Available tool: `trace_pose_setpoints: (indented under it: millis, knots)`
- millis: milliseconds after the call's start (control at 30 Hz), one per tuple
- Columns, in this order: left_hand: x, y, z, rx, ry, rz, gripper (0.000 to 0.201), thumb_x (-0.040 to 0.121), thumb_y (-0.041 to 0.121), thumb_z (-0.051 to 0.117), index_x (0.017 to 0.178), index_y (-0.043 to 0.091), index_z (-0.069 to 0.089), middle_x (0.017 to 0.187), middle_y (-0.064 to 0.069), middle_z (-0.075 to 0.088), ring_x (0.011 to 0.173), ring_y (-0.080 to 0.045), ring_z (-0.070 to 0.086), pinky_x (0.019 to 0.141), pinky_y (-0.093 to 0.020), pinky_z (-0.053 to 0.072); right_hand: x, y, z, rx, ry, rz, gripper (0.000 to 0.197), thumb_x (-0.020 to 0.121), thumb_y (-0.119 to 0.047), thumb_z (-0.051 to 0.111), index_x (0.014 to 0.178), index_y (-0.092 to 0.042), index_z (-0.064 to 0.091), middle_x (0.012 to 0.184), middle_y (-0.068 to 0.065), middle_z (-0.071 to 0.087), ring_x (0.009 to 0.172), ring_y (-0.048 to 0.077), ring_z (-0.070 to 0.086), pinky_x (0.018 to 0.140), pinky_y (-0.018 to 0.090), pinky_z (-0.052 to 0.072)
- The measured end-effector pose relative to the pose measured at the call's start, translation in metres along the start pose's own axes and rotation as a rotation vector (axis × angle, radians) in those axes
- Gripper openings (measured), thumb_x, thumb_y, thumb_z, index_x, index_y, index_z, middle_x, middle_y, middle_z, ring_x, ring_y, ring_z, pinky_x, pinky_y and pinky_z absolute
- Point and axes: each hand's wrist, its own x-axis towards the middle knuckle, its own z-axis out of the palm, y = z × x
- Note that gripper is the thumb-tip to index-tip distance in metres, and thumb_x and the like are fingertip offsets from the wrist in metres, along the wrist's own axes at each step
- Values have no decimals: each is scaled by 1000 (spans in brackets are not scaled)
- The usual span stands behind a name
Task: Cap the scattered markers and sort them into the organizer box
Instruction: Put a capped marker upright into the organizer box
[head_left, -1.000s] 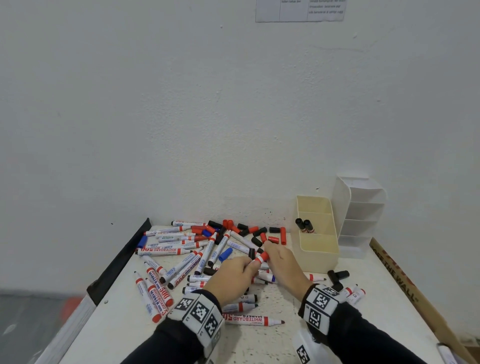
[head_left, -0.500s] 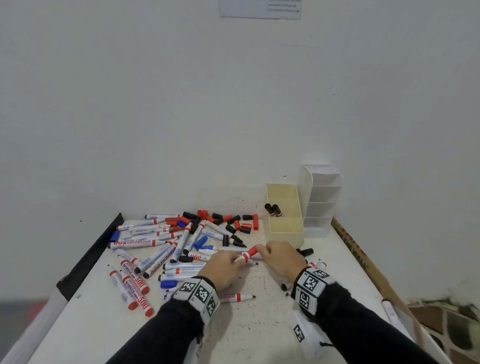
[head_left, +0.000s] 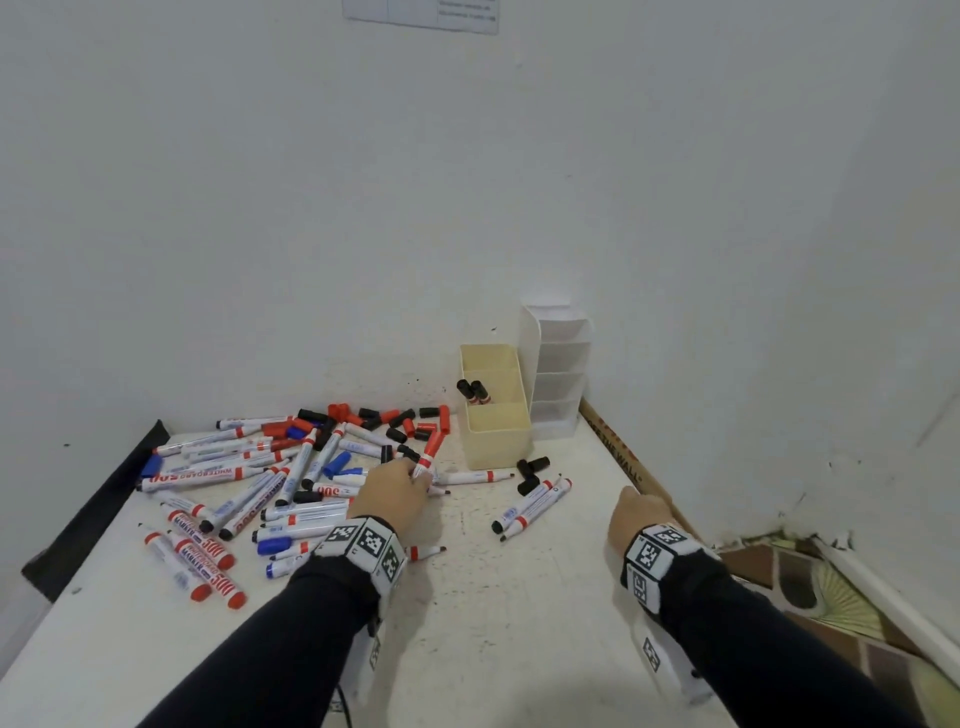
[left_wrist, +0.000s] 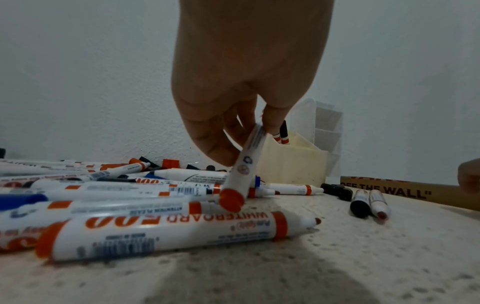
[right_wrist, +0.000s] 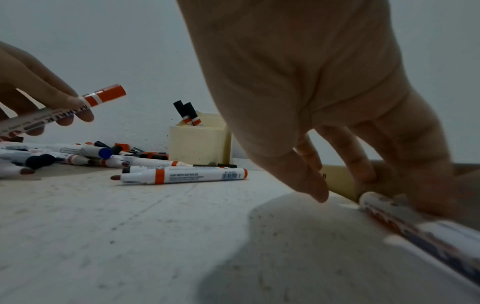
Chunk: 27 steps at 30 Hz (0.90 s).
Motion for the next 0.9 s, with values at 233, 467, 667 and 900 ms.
trace_pose_setpoints:
  millis: [233, 467, 667, 900]
  knots:
    - [-2, 16, -12, -161, 130, 37, 42, 96, 20, 47, 136, 7, 42, 128, -12, 55, 115, -25, 54, 99, -37, 45, 5, 3, -14, 98, -4, 30, 32, 97, -13, 38, 127, -4, 47, 130, 11, 52, 119, 25, 53, 95, 31, 45]
    - [10, 35, -14, -390, 319, 175, 42, 91, 17, 58, 129, 16, 41, 106, 4, 57, 99, -15, 58, 91, -37, 52, 16, -10, -34, 345, -25, -35, 30, 97, -16, 41, 123, -5, 52, 130, 10, 54, 119, 21, 53, 100, 28, 40]
    - [30, 55, -13, -485, 386, 219, 17, 91, 18, 56, 108, 16, 51, 92, 4, 58, 84, -15, 60, 78, -27, 53, 41, -30, -55, 542, -22, -144, 26, 96, -18, 43, 117, -6, 53, 124, 8, 57, 102, 17, 57, 86, 23, 43]
    - [56, 68, -8, -662, 408, 261, 51, 87, -3, 57, 125, 22, 36, 91, 6, 50, 73, -13, 64, 58, -12, 53, 64, -31, -56, 691, -70, -231, 30, 94, -13, 41, 118, 0, 54, 97, 13, 58, 98, 26, 57, 58, 18, 37]
